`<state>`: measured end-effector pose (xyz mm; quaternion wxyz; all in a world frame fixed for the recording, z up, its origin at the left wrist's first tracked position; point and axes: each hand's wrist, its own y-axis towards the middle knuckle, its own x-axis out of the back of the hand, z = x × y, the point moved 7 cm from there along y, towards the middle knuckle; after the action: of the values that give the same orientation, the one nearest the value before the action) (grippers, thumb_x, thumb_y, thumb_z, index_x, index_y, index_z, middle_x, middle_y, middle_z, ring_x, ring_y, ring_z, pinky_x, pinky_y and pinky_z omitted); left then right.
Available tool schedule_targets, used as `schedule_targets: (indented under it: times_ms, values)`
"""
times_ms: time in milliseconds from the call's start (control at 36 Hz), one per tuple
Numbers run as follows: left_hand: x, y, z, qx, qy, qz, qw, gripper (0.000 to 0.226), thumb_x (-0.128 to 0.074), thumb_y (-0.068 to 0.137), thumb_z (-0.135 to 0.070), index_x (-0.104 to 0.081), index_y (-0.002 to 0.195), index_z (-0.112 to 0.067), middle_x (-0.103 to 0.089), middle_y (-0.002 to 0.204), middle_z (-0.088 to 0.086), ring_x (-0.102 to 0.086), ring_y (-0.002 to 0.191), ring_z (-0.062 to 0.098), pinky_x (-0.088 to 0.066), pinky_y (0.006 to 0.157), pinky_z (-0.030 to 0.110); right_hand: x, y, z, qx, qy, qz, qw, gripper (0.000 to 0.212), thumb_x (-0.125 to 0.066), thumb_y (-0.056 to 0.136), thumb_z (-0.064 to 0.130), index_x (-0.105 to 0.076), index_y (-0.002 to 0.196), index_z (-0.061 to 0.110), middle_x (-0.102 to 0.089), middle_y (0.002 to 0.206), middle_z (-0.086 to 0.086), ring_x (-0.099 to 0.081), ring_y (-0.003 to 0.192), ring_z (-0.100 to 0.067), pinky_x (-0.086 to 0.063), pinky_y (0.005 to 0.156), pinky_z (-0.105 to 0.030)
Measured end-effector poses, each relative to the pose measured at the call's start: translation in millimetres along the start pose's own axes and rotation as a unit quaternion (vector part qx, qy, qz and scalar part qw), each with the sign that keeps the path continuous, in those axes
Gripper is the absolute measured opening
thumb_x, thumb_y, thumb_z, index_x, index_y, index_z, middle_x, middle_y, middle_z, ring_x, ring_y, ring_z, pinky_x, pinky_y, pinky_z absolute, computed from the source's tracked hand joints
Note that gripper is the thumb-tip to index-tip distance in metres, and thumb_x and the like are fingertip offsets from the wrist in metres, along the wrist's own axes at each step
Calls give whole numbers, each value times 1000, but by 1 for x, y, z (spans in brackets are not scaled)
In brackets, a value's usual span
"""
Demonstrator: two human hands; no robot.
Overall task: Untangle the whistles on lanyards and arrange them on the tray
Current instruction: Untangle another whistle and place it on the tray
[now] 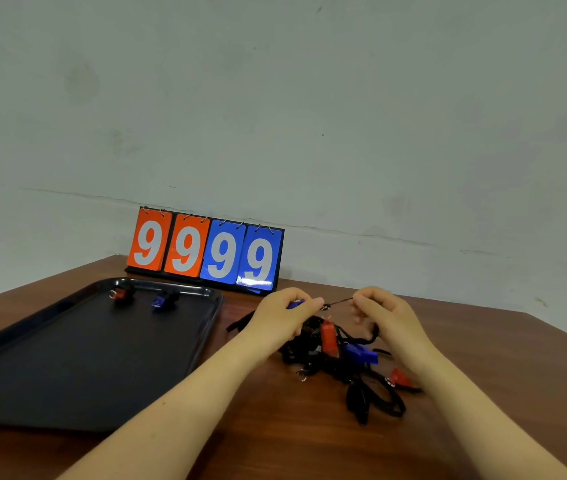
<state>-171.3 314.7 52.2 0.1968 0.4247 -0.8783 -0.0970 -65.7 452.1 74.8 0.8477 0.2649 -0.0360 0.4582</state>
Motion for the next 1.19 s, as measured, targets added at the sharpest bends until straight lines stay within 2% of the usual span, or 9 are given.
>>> schedule_targets:
  times_ms: [83, 333, 500, 611, 722, 889, 1028, 1139, 1194]
  values:
    - [-2, -1, -4, 16, -109, 23, 994, 22, -61, 92, -33, -65, 93, -11, -47, 59, -2, -40, 46, 4, -32, 44, 14, -5, 0, -1, -26, 149, 14, 988, 20, -46, 99, 14, -62, 92, 5, -72, 90, -7, -68, 83, -18, -54, 67, -26]
    - [12, -6, -20, 11, -300, 1, 954, 20, -51, 98, -22, -55, 97, -3, -64, 65, -1, -39, 44, 7, -25, 40, 17, 24, 10, -15, -64, 359, -100, 926, 21, -38, 100, 13, -53, 85, 12, -74, 79, -6, -71, 67, -15, -47, 48, -20]
    - [12, -7, -14, 5, -138, -31, 990, 23, -51, 98, -28, -57, 89, -8, -51, 62, -1, -40, 45, 8, -31, 42, 17, 34, 7, -8, -10, 228, -142, 963, 20, -45, 99, 12, -61, 88, 6, -70, 86, -9, -68, 76, -17, -49, 52, -27]
    - [9, -7, -13, -14, -41, -33, 999, 20, -55, 96, -28, -65, 89, -12, -54, 60, -5, -41, 43, 3, -34, 42, 13, 44, 4, -8, -8, 191, -188, 963, 21, -46, 98, 10, -61, 83, 7, -66, 78, -8, -60, 62, -15, -45, 50, -24]
    - [2, -7, -16, -28, -24, -7, 999, 16, -57, 95, -27, -68, 87, -20, -58, 70, -1, -43, 45, 2, -35, 43, 12, 46, 7, -14, -40, -21, -154, 987, 25, -48, 93, 13, -59, 71, 8, -58, 65, -3, -45, 54, -13, -35, 52, -25]
    - [4, -9, -21, -35, -56, -26, 998, 19, -56, 95, -26, -71, 84, -22, -60, 75, -2, -43, 49, 9, -35, 44, 14, 13, 8, -12, 29, -352, -52, 934, 19, -49, 97, 32, -65, 102, 25, -61, 98, 16, -55, 97, -6, -46, 84, -27]
    - [6, -8, -23, -51, -51, -31, 997, 18, -56, 95, -27, -70, 83, -24, -57, 76, 7, -42, 49, 9, -35, 45, 14, -12, -5, 5, 2, -55, -1, 998, 32, -45, 96, 43, -69, 97, 22, -69, 88, 1, -62, 80, -12, -47, 68, -20]
    - [3, -7, -23, -54, -43, -18, 997, 13, -59, 93, -25, -70, 86, -23, -58, 62, -14, -47, 46, -3, -37, 46, 12, -38, -14, 1, -46, 8, 96, 994, 32, -58, 92, 36, -66, 69, 15, -56, 58, -1, -45, 53, -13, -38, 54, -25]
    - [2, -8, -22, -49, -42, -11, 998, 12, -59, 93, -24, -70, 87, -23, -57, 56, -17, -46, 45, -2, -36, 45, 11, -39, -11, -3, -56, 85, 105, 989, 24, -57, 94, 22, -64, 75, 9, -47, 54, 1, -36, 47, -11, -27, 47, -23]
